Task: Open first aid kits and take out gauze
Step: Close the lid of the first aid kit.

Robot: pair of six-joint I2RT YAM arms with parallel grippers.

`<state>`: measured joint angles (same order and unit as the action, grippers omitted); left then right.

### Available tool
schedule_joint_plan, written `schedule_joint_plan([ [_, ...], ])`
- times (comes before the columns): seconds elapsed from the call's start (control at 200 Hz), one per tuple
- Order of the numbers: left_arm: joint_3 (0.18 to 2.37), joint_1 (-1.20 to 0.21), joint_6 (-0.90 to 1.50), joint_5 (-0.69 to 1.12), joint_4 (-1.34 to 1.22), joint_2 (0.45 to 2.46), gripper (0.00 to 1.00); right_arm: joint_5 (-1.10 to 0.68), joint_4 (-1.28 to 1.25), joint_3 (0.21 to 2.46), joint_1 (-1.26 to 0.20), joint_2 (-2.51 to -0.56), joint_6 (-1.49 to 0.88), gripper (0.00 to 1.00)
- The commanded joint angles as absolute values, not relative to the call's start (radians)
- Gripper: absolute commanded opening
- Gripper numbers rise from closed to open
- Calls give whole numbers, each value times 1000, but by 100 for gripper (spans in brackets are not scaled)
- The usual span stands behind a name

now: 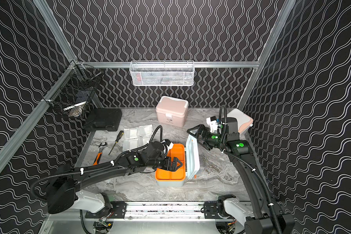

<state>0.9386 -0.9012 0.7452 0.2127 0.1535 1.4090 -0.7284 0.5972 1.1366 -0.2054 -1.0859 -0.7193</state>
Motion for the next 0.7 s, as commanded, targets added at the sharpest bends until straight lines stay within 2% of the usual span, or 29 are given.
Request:
schedule_joint_plan([
  [0.0,918,-903,761,210,152,1351,99,-714,616,1183,-269,-1099,-721,100],
  [0.22,863,-902,772,141,233,1176,99,-653,615,1210,-368,-1136,-713,100],
  [0.555,859,-900,756,-20,490,857,99,-618,614,1233,-516,-1199,-676,100],
  [0.696,888,-899,741,-56,560,793,99,-621,628,1261,-592,-1257,-644,100],
])
